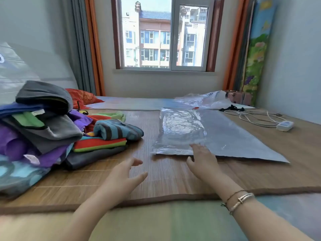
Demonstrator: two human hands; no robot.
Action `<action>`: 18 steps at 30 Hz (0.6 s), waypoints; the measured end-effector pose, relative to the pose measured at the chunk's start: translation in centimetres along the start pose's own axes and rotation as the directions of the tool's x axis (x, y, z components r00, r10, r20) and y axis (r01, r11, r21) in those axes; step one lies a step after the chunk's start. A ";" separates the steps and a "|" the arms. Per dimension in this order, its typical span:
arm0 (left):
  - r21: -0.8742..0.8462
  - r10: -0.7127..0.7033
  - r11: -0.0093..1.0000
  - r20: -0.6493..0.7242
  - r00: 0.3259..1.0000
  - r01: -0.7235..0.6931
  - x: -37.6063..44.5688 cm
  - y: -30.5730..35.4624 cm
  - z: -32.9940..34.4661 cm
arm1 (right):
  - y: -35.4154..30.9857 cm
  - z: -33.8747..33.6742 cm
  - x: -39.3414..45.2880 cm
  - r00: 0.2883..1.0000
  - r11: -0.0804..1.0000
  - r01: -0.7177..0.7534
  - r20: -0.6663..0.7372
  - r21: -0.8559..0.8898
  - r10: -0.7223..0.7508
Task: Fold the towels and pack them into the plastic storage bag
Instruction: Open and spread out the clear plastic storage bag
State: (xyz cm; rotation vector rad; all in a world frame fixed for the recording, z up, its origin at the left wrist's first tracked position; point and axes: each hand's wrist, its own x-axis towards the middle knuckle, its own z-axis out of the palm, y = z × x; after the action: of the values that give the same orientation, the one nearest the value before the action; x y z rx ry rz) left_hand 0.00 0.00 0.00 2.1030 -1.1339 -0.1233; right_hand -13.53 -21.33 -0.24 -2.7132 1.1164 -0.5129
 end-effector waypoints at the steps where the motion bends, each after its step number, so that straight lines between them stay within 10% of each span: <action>1: -0.044 0.000 0.999 0.005 1.000 0.000 0.8 -0.4 0.7 | 0.6 0.4 0.7 0.998 0.997 -0.054 0.031 -0.046 0.056; 5: -0.070 0.000 0.998 0.074 0.997 0.006 2.8 -1.4 2.7 | 1.2 1.5 1.4 0.979 0.979 -0.144 0.125 -0.145 0.162; 18: -0.395 -0.147 0.913 -0.083 0.986 0.103 3.7 -0.7 4.4 | -3.4 0.4 -1.8 0.976 0.973 0.213 -0.059 0.087 -0.209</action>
State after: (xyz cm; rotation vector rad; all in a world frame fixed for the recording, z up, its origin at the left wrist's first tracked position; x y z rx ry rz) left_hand 0.98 -5.03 -2.79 1.7982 -0.8278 -0.2671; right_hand -12.34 -17.68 -0.12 -2.7659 0.7959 -0.6493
